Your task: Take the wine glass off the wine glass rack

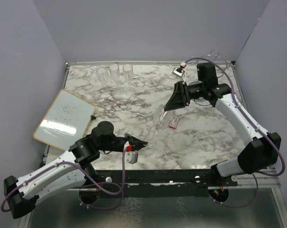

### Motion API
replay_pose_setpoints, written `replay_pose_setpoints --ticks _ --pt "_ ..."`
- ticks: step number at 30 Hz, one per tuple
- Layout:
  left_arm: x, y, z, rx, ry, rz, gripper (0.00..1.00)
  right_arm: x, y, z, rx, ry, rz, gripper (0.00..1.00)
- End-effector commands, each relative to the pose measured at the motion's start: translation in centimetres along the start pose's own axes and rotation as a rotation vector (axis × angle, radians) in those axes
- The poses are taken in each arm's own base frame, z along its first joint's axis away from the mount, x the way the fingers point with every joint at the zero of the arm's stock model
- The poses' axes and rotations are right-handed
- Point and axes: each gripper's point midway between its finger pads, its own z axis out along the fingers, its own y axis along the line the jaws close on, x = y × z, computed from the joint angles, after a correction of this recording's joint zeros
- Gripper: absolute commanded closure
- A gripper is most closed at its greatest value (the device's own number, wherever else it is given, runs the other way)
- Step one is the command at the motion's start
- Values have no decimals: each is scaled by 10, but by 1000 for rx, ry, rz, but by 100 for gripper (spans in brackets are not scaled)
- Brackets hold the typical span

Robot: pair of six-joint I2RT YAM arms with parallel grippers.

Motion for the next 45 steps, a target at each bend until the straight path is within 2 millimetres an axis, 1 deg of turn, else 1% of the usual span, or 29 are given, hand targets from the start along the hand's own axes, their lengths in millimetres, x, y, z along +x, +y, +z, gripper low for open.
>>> replay_pose_setpoints --ticks 1,5,10,16,24,25,27,31,35,39,43,45 --pt "-11 4 1 7 -33 75 100 9 19 -1 -88 20 40 58" --pt "-8 1 3 18 -25 78 100 14 21 -2 -113 30 92 64" --pt "1 0 3 20 13 72 100 21 27 -3 -153 44 110 71" --pt "5 2 2 13 38 85 100 28 22 -2 -153 52 152 76" --pt "13 2 1 9 76 93 100 43 23 -1 -173 70 171 76" --pt "14 2 1 8 78 94 100 44 23 -1 -175 71 171 77" --pt "15 1 1 9 81 93 100 45 24 -1 -178 73 172 82" --pt "18 4 0 -3 96 95 100 48 26 -2 -186 78 179 98" --pt "25 8 -1 -34 130 91 100 48 30 -3 -181 69 163 99" --pt "27 13 -4 -69 146 83 88 47 32 -3 -174 60 148 99" --pt "30 17 -6 -102 161 69 61 46 25 -1 -148 45 124 99" --pt "30 19 -7 -110 167 61 54 45 19 0 -123 37 122 99"
